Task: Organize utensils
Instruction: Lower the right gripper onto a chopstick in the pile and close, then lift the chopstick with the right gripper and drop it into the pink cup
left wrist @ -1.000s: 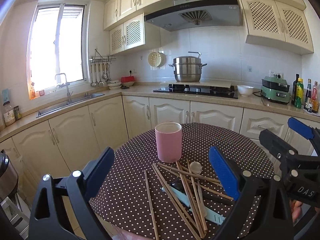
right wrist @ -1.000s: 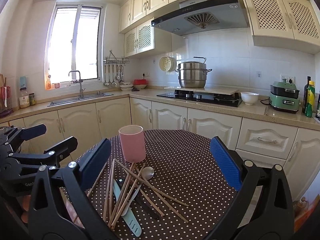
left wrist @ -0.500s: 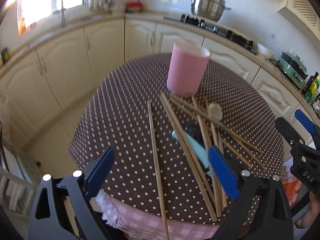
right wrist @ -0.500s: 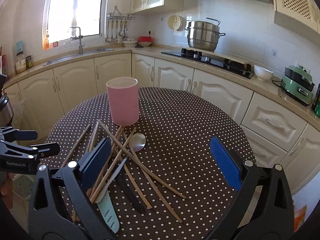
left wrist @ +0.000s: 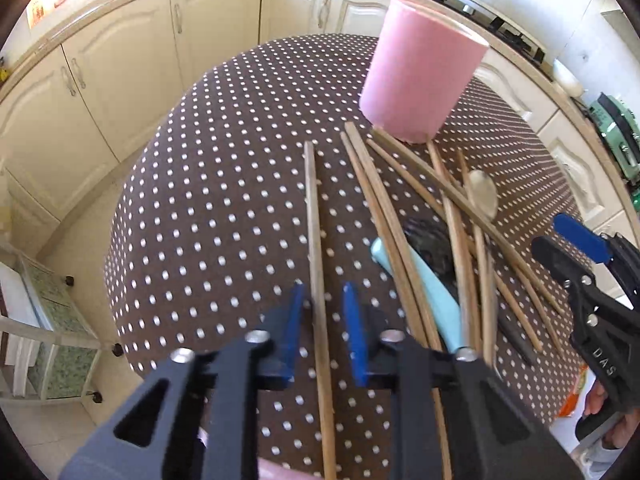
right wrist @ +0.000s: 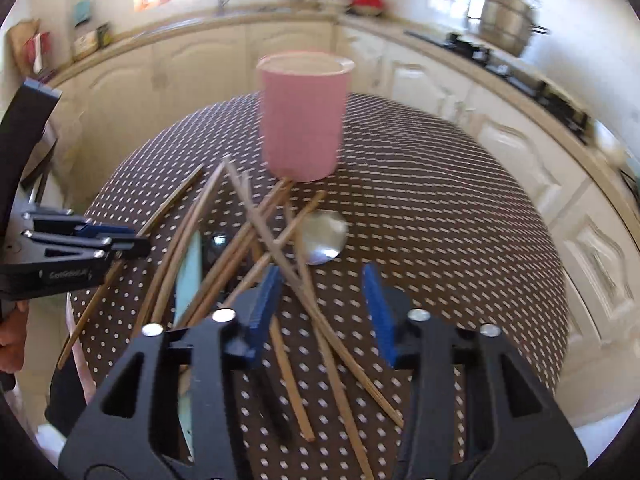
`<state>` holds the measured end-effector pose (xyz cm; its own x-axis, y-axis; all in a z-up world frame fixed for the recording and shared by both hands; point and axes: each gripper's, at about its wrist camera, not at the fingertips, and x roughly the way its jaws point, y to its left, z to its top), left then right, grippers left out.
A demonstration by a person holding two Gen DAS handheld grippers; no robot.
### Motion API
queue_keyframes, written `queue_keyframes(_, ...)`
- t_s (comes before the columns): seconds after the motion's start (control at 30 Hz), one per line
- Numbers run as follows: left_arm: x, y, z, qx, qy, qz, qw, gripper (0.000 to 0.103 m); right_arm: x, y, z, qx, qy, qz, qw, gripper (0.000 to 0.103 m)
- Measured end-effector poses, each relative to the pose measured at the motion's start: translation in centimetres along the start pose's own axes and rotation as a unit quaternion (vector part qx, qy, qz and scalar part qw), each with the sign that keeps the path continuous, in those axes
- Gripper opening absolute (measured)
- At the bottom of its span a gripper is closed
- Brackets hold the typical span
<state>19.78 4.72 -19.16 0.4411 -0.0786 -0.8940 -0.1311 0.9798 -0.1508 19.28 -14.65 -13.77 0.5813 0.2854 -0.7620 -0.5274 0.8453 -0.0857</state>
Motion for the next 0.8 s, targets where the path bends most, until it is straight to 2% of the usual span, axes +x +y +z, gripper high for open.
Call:
queue_keyframes(0.07,0.3,-0.1,0.5,-0.005,-0.001,0.002,1.0000,0.006,1.4,0.8,0.6,-0.021,0.018,0.018,0.999,0.035)
queue_keyframes(0.2,0.2,0.1,1.3,-0.017,-0.006,-0.013,0.9998,0.006,3.3,1.9,1.5,-0.046,0.044,0.032,0.997,0.030)
queue_keyframes(0.37,-0.2,0.6,1.3,-0.027,-0.023,-0.025,0.9991,0.006,4.8,2.3,2.5,-0.057,0.068,0.046,0.995,0.018)
queue_keyframes(0.5,-1.2,0.4,1.6,-0.024,-0.040,-0.033,0.9983,0.006,5.9,1.9,3.4,-0.056,0.085,0.061,0.993,0.016)
queue_keyframes(0.63,-2.6,0.0,1.5,-0.018,-0.065,-0.038,0.9970,0.006,5.9,1.9,3.8,-0.060,0.087,0.062,0.992,0.007)
queue_keyframes(0.8,-4.5,-1.0,1.7,-0.007,-0.100,-0.046,0.9939,0.006,4.7,1.3,3.8,-0.052,0.067,0.068,0.994,0.006)
